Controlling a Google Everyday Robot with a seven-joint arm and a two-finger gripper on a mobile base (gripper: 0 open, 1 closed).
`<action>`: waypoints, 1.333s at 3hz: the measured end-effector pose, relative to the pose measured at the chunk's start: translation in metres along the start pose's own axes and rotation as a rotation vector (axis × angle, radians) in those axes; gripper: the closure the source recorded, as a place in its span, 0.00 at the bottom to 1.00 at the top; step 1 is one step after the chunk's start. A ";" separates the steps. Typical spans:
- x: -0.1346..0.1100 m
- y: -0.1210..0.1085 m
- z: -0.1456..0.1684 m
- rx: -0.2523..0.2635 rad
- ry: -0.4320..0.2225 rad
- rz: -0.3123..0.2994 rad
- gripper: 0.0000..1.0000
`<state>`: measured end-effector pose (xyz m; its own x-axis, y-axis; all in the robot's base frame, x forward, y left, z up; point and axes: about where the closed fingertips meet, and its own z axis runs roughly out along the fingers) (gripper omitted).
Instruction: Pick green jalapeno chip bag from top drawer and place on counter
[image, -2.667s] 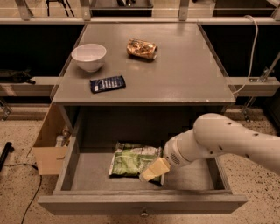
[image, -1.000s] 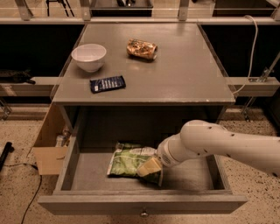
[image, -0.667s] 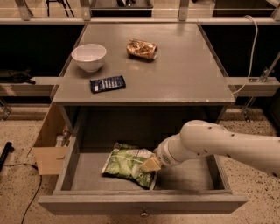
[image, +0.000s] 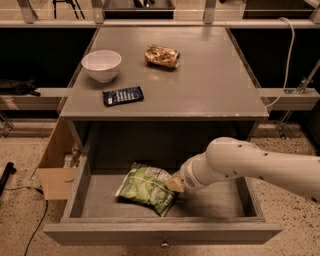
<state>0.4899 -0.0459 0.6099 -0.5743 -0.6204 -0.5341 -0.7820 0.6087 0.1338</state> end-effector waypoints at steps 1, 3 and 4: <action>0.000 0.000 0.000 0.000 0.000 0.000 1.00; 0.001 -0.003 -0.008 0.013 0.020 0.000 1.00; 0.016 -0.021 -0.053 0.089 0.059 0.023 1.00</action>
Offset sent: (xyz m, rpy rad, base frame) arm 0.0000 0.0000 0.0000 0.0000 0.0000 0.0000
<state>0.4842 -0.0947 0.6433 -0.6076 -0.6321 -0.4809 -0.7450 0.6634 0.0693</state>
